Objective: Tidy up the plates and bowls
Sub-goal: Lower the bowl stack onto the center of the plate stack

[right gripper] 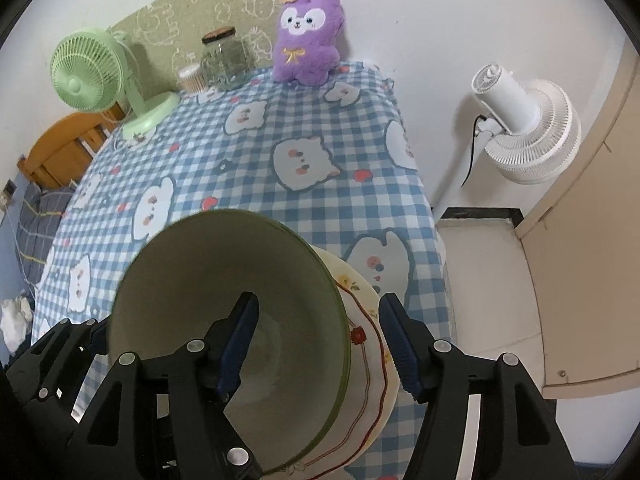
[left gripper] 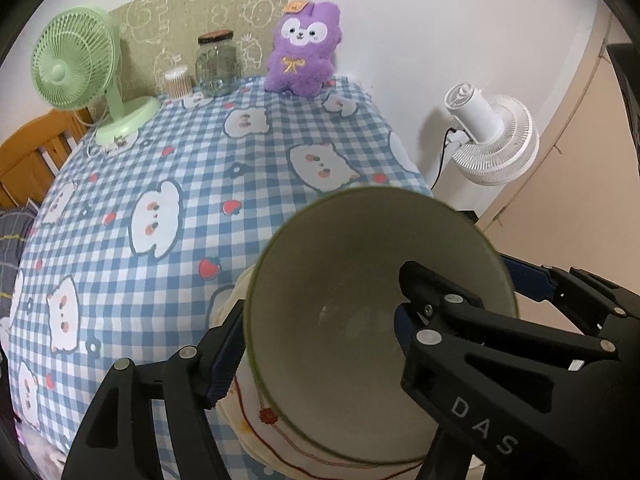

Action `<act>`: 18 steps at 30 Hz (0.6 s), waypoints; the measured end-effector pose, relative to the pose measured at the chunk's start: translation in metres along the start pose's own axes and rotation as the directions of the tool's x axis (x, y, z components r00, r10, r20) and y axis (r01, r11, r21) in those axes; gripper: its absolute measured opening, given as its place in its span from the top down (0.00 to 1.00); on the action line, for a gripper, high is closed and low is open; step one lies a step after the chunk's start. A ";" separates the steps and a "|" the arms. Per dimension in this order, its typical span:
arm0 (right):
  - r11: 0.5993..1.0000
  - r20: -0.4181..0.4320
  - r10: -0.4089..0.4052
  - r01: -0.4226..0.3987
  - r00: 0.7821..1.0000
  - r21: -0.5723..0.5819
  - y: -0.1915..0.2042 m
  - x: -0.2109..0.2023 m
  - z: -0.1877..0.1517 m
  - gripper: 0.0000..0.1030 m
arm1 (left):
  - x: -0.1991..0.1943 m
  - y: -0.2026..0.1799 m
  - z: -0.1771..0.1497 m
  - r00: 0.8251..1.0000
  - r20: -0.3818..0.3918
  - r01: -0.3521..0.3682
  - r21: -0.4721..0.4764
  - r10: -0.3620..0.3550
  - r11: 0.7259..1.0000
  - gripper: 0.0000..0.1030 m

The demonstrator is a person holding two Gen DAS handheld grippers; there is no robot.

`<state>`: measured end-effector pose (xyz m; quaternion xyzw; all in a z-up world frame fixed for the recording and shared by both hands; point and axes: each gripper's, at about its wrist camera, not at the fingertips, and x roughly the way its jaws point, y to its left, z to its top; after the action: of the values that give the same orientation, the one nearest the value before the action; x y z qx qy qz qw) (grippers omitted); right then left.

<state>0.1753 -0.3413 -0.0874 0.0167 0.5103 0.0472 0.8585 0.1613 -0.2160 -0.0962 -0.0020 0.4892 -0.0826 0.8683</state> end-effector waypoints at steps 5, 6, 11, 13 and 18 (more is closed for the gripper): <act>1.000 0.052 -0.012 0.011 0.999 0.024 0.007 -0.025 -0.001 0.36 | -0.022 0.004 0.003 0.999 0.045 0.004 0.031 -0.005 1.000 0.22; 0.999 0.069 -0.019 0.017 0.997 0.029 0.010 -0.031 -0.002 0.35 | -0.026 0.006 0.003 0.998 0.058 0.004 0.038 -0.006 0.999 0.22; 0.995 0.144 -0.082 0.073 0.986 0.067 0.021 -0.052 -0.010 0.28 | -0.044 0.018 0.000 0.991 0.132 0.008 0.074 -0.018 0.997 0.14; 0.993 0.163 -0.092 0.077 0.982 0.092 0.027 -0.058 -0.016 0.28 | -0.050 0.024 -0.003 0.988 0.154 0.010 0.084 -0.023 0.996 0.13; 0.989 0.203 -0.130 0.113 0.970 0.094 0.048 -0.071 -0.029 0.26 | -0.063 0.037 -0.016 0.981 0.192 -0.001 0.101 -0.019 0.995 0.09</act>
<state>0.1134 -0.3011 -0.0353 0.0251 0.4189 -0.0284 0.9072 0.1207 -0.1686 -0.0544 0.0316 0.3978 -0.1105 0.9102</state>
